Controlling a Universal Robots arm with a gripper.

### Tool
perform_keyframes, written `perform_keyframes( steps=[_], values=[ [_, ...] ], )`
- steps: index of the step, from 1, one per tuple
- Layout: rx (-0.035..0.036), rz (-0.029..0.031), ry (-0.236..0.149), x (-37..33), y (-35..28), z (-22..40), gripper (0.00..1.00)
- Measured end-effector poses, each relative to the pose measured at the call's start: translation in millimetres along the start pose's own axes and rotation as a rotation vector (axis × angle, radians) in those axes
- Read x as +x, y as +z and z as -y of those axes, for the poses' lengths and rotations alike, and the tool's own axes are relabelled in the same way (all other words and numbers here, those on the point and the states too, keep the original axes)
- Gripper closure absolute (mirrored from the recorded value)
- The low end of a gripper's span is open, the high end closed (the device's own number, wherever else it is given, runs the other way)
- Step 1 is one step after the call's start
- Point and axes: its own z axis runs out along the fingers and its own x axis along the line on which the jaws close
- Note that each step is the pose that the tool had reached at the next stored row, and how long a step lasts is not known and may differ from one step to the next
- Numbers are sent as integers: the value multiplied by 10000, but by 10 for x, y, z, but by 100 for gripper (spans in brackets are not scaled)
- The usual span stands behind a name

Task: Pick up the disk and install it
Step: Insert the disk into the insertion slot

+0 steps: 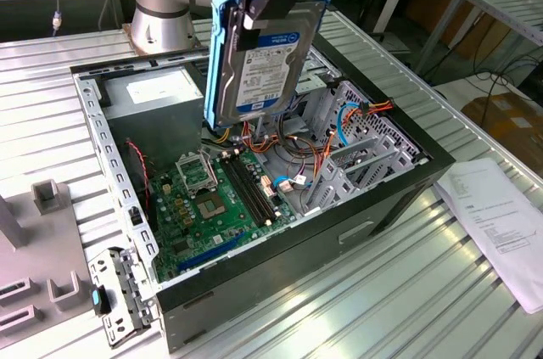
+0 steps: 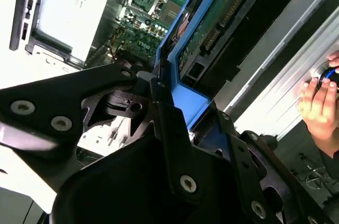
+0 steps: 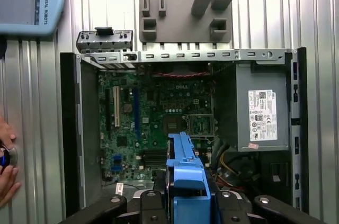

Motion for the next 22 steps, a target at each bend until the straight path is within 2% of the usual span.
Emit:
perform_keyframes(
  steps=[2,5,6,7,9,11,12,13,14,15,17,18,20,21,22],
  values=[
    [0,0,1,152,7,6,63],
    [0,0,0,254,27,36,63],
    [2,4,1,274,42,104,63],
    [0,1,0,283,52,199,63],
    [1,1,0,283,60,284,63],
    [1,1,2,277,75,485,63],
    [3,3,0,275,81,561,63],
    [38,2,0,272,84,632,63],
    [154,6,-2,272,88,650,63],
    [190,11,-3,274,96,662,63],
    [190,9,-3,320,106,674,63],
    [189,11,-2,413,115,682,63],
    [188,11,-2,488,127,697,63],
    [186,11,0,531,146,758,63],
    [185,11,-1,540,160,819,63]
  ],
)
